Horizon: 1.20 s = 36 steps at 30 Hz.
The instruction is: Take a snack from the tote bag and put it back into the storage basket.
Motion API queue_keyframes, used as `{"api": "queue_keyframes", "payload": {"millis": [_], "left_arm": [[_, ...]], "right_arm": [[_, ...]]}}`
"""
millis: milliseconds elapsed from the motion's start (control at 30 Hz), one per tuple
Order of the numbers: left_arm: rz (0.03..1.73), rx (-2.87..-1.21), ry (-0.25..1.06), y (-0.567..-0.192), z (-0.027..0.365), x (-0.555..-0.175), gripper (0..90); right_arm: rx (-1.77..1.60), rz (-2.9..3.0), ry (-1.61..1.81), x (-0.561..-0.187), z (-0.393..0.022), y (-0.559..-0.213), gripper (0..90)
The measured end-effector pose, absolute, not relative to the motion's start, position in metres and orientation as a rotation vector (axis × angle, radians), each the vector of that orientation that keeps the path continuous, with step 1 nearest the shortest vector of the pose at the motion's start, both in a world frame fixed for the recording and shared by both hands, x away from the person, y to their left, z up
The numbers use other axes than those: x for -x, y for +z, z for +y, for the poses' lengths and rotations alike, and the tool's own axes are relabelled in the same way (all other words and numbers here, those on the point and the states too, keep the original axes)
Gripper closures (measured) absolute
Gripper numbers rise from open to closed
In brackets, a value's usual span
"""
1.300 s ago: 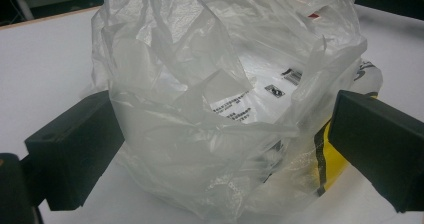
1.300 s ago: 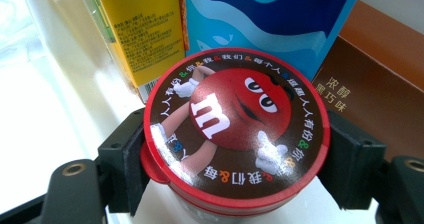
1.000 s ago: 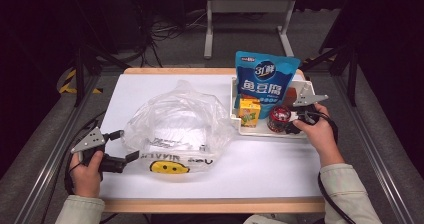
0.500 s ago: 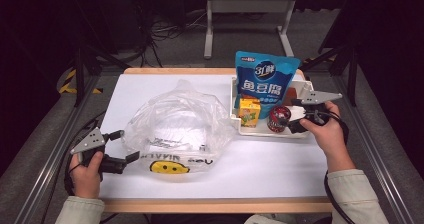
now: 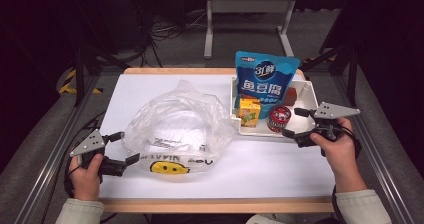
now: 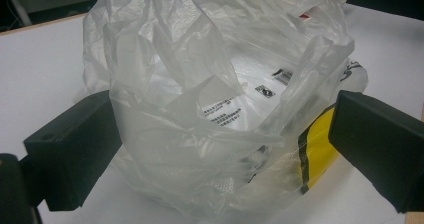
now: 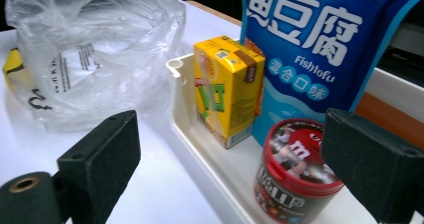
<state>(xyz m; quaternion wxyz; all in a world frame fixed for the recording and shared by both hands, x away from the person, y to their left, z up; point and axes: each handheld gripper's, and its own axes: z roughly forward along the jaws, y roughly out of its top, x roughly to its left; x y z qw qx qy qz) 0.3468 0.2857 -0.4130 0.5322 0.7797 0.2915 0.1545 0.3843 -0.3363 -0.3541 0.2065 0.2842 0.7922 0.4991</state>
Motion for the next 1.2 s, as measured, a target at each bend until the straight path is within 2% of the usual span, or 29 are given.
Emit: {"api": "queue_keyframes", "payload": {"millis": [367,967,1200], "left_arm": [[0.697,-1.854,0.365,-0.413,0.286,-0.346,2.2],[0.666,-1.834,0.372,-0.412,0.287,-0.346,2.0],[0.668,-1.832,0.368,-0.413,0.287,-0.346,1.9]], "right_arm": [[-0.825,2.152,1.455,-0.354,-0.337,-0.383,11.3],[-0.870,2.101,1.459,-0.352,-0.341,-0.426,11.5],[-0.917,2.119,1.427,-0.354,-0.339,-0.431,9.6]]}}
